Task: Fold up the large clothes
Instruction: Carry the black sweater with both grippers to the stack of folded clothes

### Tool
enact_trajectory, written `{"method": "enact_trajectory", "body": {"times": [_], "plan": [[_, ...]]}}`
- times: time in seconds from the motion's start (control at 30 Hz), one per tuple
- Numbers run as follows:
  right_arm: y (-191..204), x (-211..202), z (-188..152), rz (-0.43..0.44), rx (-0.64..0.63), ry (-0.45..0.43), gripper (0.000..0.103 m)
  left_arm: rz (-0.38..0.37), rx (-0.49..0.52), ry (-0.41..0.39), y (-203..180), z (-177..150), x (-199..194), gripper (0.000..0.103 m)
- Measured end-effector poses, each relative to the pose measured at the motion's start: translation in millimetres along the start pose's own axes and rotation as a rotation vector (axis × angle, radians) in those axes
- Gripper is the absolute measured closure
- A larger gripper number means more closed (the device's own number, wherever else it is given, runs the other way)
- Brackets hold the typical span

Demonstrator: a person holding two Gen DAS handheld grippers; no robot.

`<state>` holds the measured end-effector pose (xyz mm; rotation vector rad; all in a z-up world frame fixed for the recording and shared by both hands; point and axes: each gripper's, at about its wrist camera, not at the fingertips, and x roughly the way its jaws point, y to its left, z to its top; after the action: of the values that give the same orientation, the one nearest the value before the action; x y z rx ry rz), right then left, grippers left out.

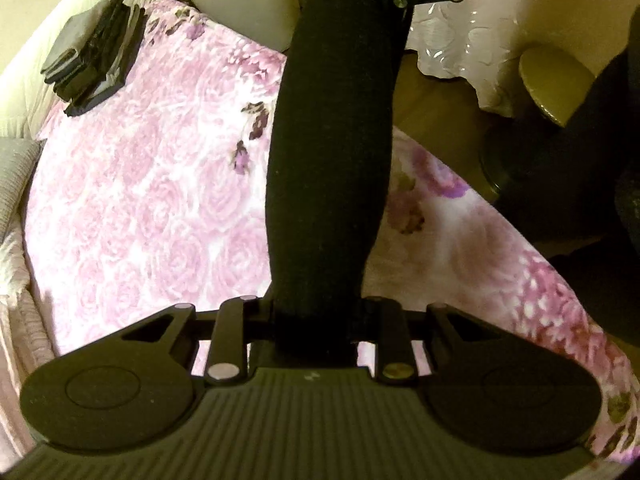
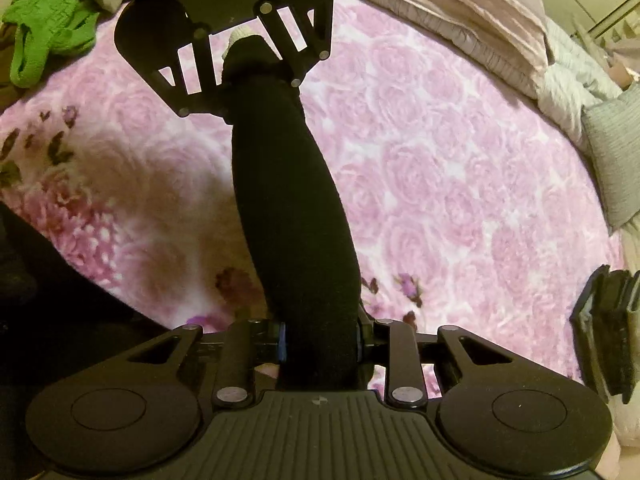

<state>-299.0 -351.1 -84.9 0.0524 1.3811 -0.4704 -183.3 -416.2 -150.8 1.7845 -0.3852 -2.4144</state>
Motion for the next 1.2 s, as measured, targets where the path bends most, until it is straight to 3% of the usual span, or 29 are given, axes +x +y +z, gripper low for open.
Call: {"method": "enact_trajectory", "body": {"times": [0.33, 0.53, 0.73, 1.2], "plan": [[-9, -36, -6, -0.056, 0.007, -0.024, 0.078, 0.059, 0.039, 0.004, 2, 25, -36, 0.08], [-32, -50, -27, -0.086, 0.007, -0.038, 0.078, 0.076, 0.043, 0.01, 19, 59, -37, 0.08], [-75, -59, -72, -0.096, 0.01, -0.058, 0.078, 0.089, 0.042, 0.021, 45, 119, -23, 0.08], [-209, -86, -218, -0.156, -0.014, -0.087, 0.078, 0.107, 0.037, 0.017, 123, 301, 27, 0.08]]}}
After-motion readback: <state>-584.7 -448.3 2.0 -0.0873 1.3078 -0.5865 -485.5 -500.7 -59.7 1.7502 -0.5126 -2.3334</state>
